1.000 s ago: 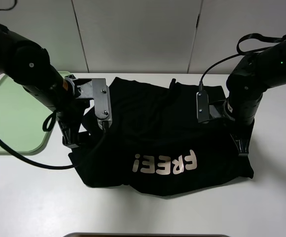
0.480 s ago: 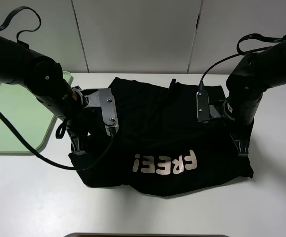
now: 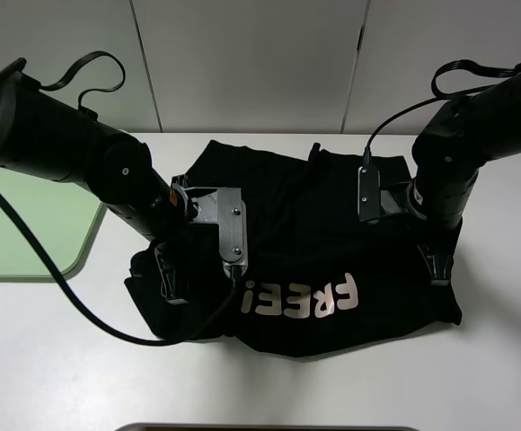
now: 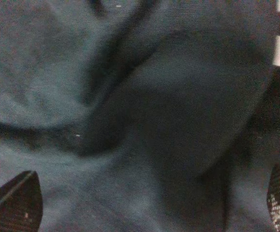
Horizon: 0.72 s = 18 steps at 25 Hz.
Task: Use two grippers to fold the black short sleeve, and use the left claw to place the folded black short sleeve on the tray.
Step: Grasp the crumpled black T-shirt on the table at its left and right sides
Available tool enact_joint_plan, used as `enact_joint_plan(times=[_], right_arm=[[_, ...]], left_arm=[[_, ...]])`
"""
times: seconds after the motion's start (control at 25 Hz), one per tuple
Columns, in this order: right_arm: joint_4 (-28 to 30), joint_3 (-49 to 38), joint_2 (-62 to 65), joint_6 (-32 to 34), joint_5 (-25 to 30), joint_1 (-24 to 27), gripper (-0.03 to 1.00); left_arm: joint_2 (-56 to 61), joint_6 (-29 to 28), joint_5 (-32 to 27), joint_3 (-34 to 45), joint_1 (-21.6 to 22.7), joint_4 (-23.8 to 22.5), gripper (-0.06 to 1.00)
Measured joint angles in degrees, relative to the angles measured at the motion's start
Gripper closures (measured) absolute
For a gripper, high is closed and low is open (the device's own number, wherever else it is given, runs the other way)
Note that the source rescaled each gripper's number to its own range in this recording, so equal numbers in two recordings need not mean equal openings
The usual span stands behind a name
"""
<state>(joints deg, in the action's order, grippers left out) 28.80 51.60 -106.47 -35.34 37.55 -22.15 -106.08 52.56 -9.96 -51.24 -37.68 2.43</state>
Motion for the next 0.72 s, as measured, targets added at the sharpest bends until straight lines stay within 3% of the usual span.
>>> enact_joint_plan(times=[0.32, 0.72], right_arm=[[-0.74, 0.00, 0.00, 0.20, 0.00, 0.00, 0.97], [-1.25, 0.00, 0.00, 0.38, -0.29, 0.00, 0.97]], left_arm=[[-0.07, 0.06, 3.29, 0.00, 0.46, -4.11, 0.03], [-0.07, -0.05, 2.76, 0.00, 8.37, -5.25, 0.05]])
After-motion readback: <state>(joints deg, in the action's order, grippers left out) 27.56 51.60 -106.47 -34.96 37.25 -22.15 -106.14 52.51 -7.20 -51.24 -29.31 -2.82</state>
